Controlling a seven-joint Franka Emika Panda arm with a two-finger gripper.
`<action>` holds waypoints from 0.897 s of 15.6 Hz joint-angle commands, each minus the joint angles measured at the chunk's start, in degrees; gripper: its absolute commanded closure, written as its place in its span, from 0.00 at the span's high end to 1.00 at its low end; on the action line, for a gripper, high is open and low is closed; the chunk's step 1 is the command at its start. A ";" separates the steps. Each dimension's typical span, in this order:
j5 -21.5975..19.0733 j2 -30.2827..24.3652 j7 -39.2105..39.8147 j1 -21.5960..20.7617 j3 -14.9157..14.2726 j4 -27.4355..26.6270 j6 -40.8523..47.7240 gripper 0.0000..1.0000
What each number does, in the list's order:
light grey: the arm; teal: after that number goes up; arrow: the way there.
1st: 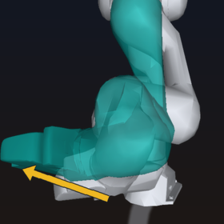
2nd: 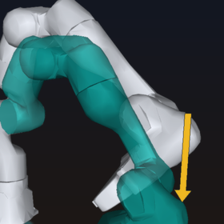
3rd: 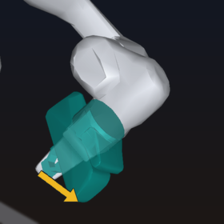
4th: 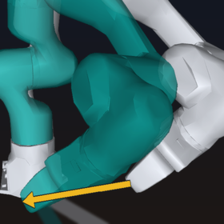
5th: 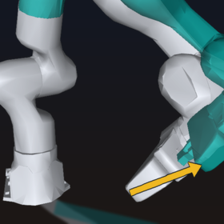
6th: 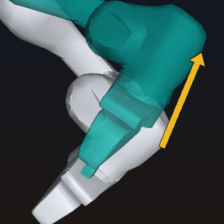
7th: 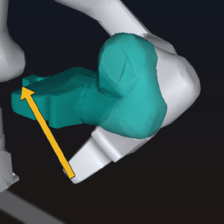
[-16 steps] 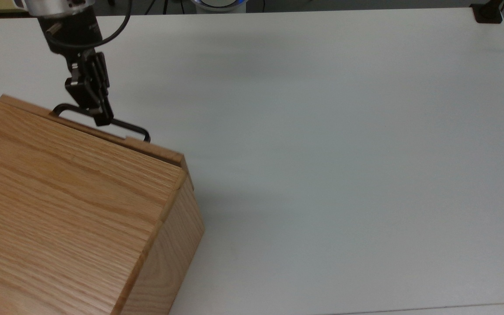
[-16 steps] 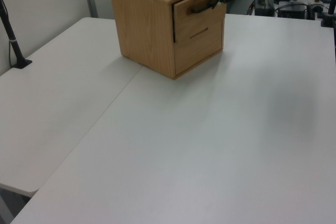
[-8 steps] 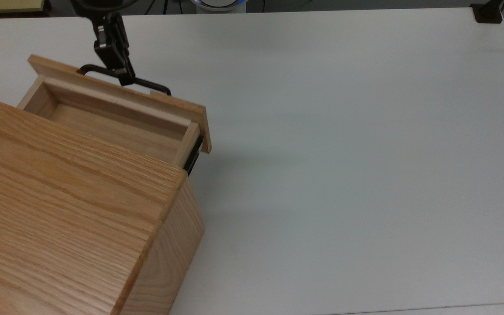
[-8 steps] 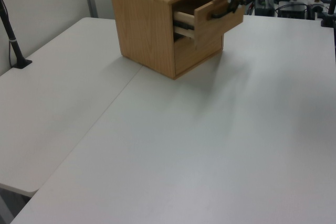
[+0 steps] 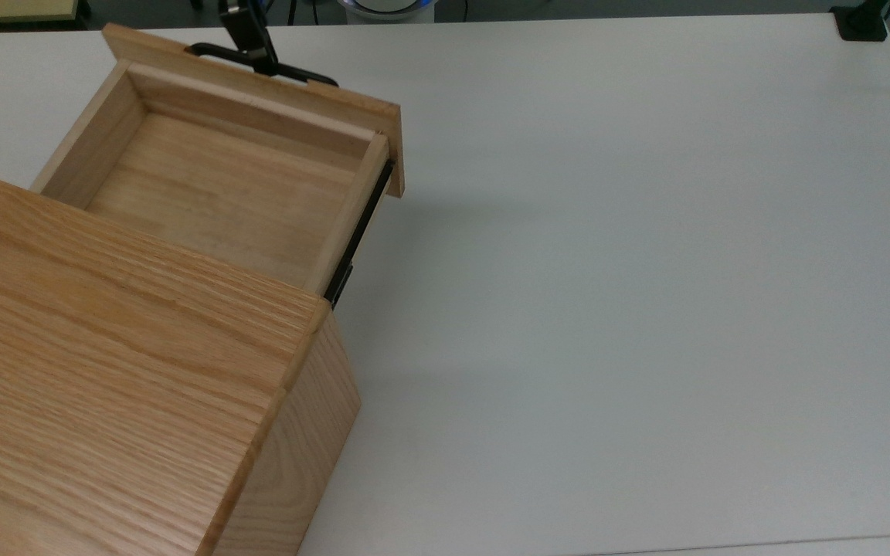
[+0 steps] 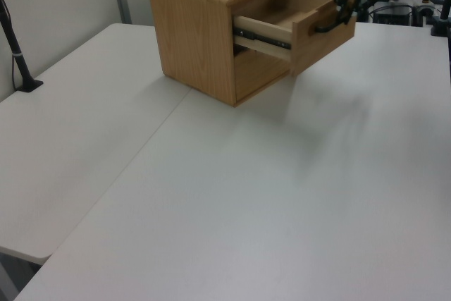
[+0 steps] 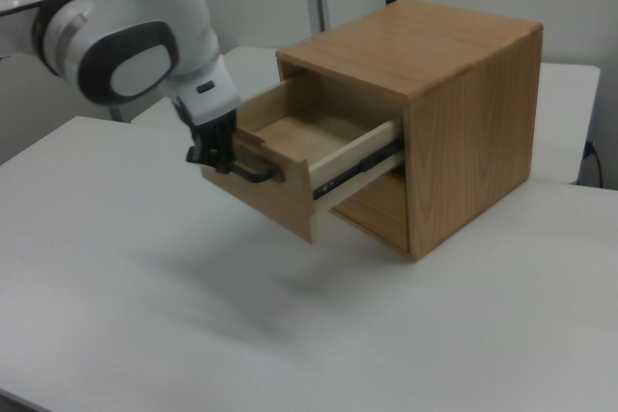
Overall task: Open the drawer by sliding it
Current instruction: 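Pull the handle straight out, sliding the upper drawer out of the cabinet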
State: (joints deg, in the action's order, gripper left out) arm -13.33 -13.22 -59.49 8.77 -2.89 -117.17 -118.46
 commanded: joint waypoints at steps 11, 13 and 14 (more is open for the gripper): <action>5.95 -7.00 3.50 -3.40 -0.63 1.93 12.10 1.00; 6.12 -6.65 4.21 -5.77 -1.07 4.92 13.95 1.00; 6.91 -6.47 4.38 -7.26 -1.07 6.41 14.83 1.00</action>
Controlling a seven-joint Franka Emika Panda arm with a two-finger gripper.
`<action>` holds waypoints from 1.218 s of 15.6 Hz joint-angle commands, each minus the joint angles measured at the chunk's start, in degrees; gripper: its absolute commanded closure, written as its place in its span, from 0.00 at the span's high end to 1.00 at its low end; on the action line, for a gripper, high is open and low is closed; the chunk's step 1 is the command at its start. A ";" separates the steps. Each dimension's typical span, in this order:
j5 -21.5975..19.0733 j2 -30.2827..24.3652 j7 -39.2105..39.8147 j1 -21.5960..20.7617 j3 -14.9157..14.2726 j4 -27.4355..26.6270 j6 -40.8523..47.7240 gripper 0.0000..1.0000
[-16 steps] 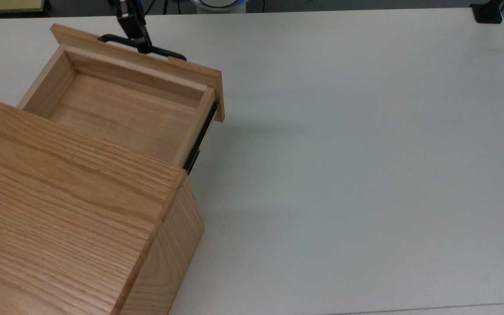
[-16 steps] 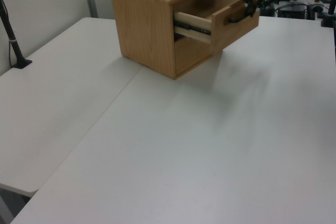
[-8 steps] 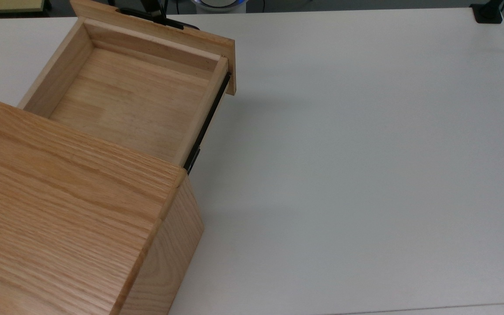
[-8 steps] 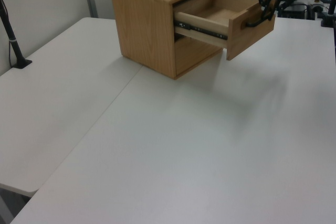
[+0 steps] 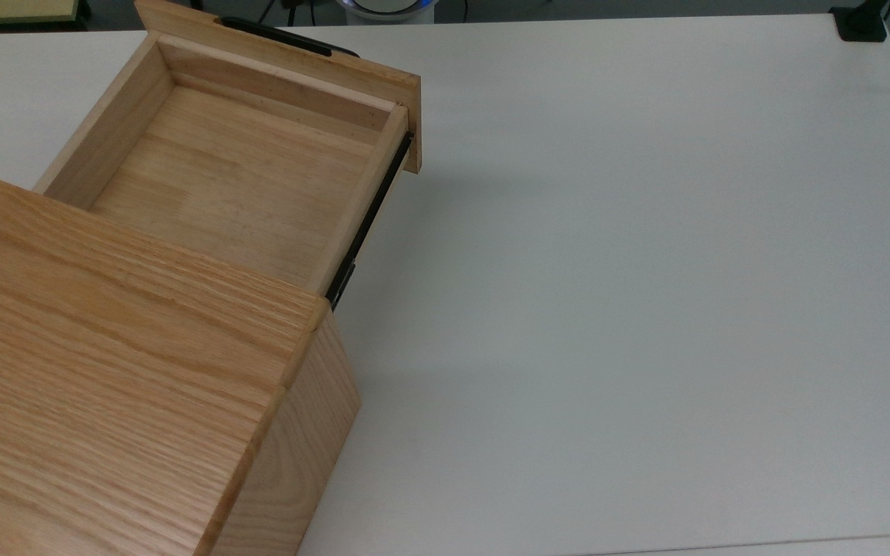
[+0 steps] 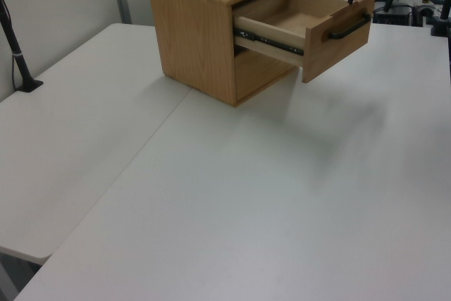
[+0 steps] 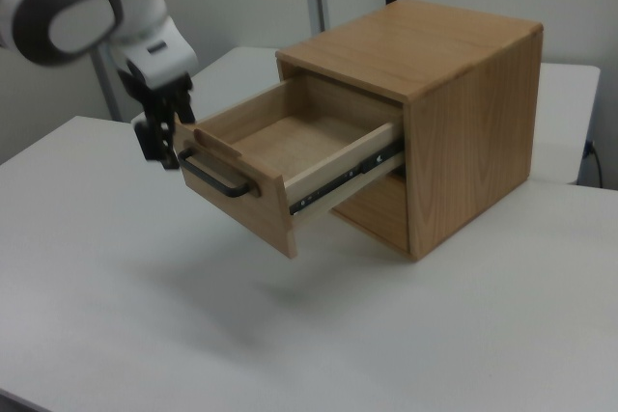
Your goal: Open the drawer by sliding it
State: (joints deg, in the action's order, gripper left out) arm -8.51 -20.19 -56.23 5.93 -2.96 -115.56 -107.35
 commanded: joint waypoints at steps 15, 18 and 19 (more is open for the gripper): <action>11.14 19.29 53.05 -6.99 -1.08 26.51 15.86 1.00; 11.14 21.85 55.61 -6.72 -1.08 29.34 18.40 1.00; 11.23 21.68 57.36 -6.81 -1.08 29.34 18.49 1.00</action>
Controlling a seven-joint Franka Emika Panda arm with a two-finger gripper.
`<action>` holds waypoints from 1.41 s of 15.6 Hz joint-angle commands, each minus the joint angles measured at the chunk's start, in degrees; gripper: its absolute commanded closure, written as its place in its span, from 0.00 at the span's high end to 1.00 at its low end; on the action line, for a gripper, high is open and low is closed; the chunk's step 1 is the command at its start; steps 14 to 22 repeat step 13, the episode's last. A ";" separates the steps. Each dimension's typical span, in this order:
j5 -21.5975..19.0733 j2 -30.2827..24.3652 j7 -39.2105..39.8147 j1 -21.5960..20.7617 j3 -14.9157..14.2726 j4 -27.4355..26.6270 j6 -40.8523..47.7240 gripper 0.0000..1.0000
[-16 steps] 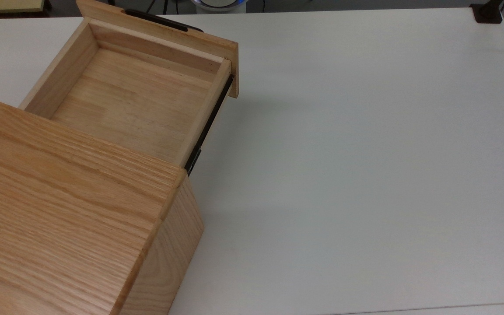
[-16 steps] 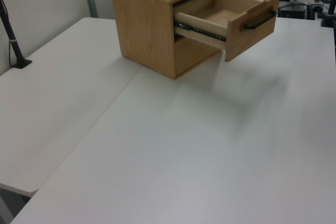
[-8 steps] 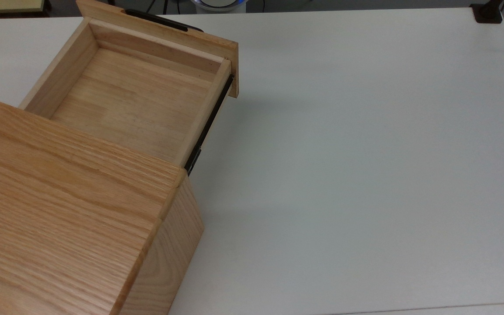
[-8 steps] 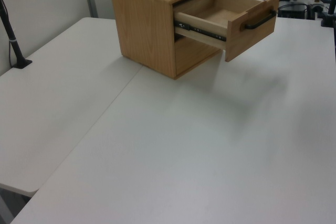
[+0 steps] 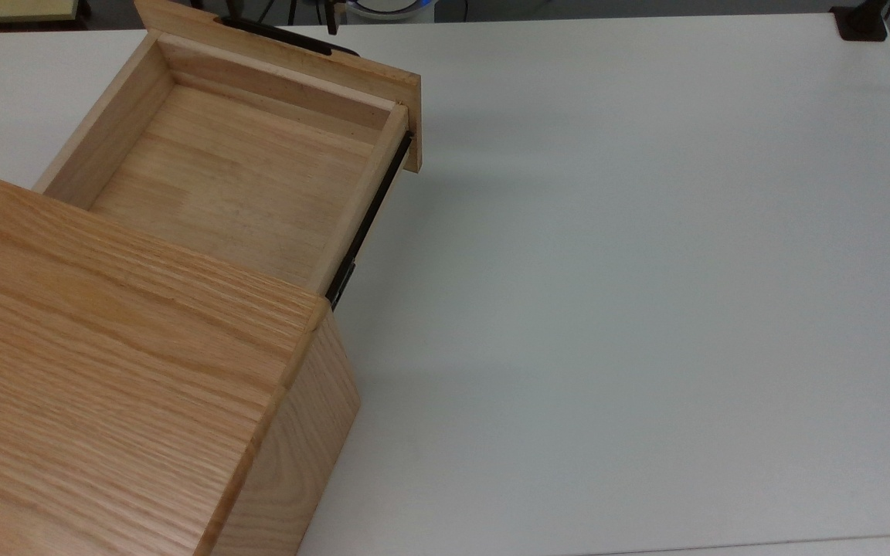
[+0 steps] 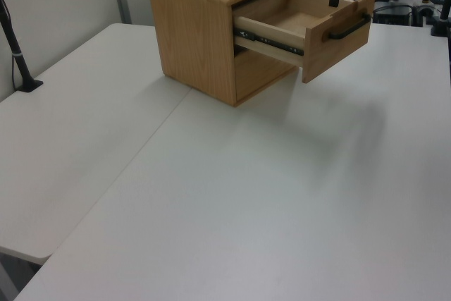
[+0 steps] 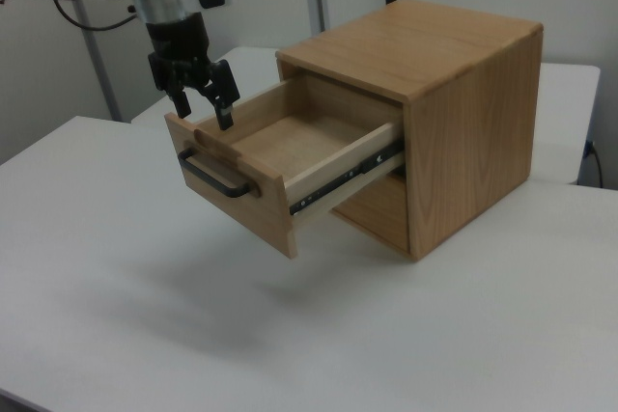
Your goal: Open the drawer by sliding it
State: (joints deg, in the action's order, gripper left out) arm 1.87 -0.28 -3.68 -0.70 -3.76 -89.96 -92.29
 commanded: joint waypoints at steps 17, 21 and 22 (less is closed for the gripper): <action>0.77 -0.16 6.23 -0.53 -0.37 2.95 3.52 1.00; 0.77 -0.16 6.23 -0.53 -0.37 2.95 3.52 1.00; 0.77 -0.16 6.23 -0.53 -0.37 2.95 3.52 1.00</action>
